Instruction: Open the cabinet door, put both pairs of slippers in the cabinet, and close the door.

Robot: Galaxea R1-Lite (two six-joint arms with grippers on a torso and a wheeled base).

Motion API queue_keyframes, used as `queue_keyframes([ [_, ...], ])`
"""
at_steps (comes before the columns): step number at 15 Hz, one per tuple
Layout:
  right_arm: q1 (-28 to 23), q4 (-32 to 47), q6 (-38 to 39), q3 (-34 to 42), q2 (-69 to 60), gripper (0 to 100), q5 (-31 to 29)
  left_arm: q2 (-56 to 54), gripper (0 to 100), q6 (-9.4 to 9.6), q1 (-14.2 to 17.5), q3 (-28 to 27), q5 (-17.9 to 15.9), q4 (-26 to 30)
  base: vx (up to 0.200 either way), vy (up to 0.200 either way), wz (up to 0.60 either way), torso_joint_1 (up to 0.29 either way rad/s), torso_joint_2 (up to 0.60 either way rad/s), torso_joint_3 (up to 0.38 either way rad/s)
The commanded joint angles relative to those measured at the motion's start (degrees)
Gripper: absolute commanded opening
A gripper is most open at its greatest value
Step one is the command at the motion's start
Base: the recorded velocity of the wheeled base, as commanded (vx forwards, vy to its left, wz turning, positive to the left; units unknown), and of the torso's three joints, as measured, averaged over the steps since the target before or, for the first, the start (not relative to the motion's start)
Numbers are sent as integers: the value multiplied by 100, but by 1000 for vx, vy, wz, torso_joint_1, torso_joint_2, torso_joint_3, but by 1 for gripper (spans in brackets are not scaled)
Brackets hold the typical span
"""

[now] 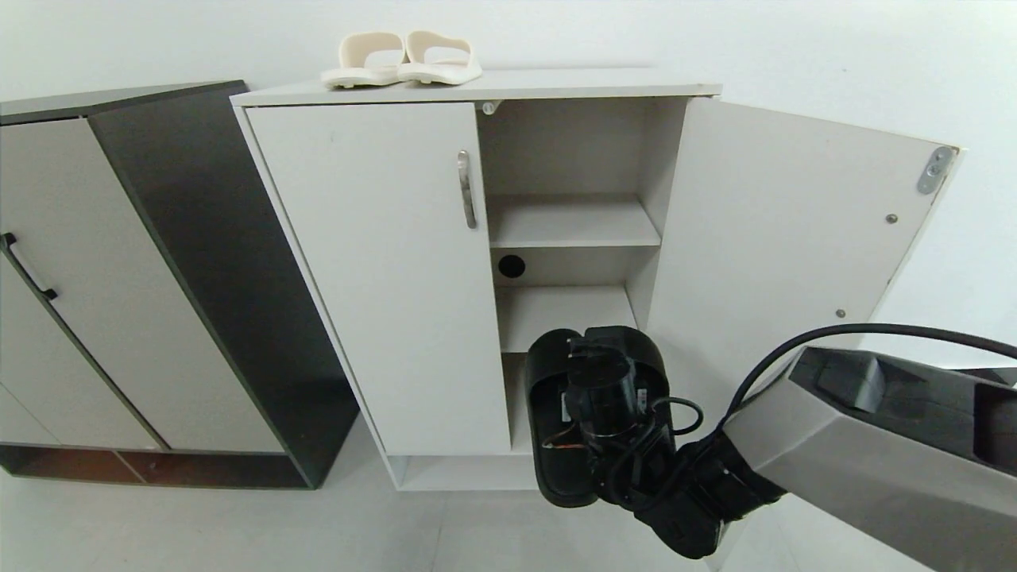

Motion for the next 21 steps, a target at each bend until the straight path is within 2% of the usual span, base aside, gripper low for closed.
queue_keyframes([
  [1, -15, 2, 0, -269, 377, 0, 2, 14, 0, -9, -2, 0, 0, -2, 0, 0, 0, 0, 0, 0],
  [9, -15, -411, -44, -392, 615, 0, 196, 14, 0, 0, -2, 0, 0, -2, 0, 0, 0, 2, 4, -183],
  [12, -94, -543, -255, -735, 834, 0, 248, 14, 0, 0, -2, 0, 0, -2, 0, 0, 0, 1, 2, -196],
  [13, -129, -754, -405, -787, 887, 0, 239, 14, 0, 0, -2, 0, 0, -2, 0, 0, 0, 7, -2, -203],
  [16, -191, -2099, -1380, -656, 887, 0, 204, 14, 0, 0, -2, 0, 9, -2, 0, 0, 0, 3, 3, -81],
  [21, -208, -2239, -1494, -629, 913, 0, 213, 14, 0, 0, -2, 0, 17, -2, 0, 0, 0, 0, 0, 0],
])
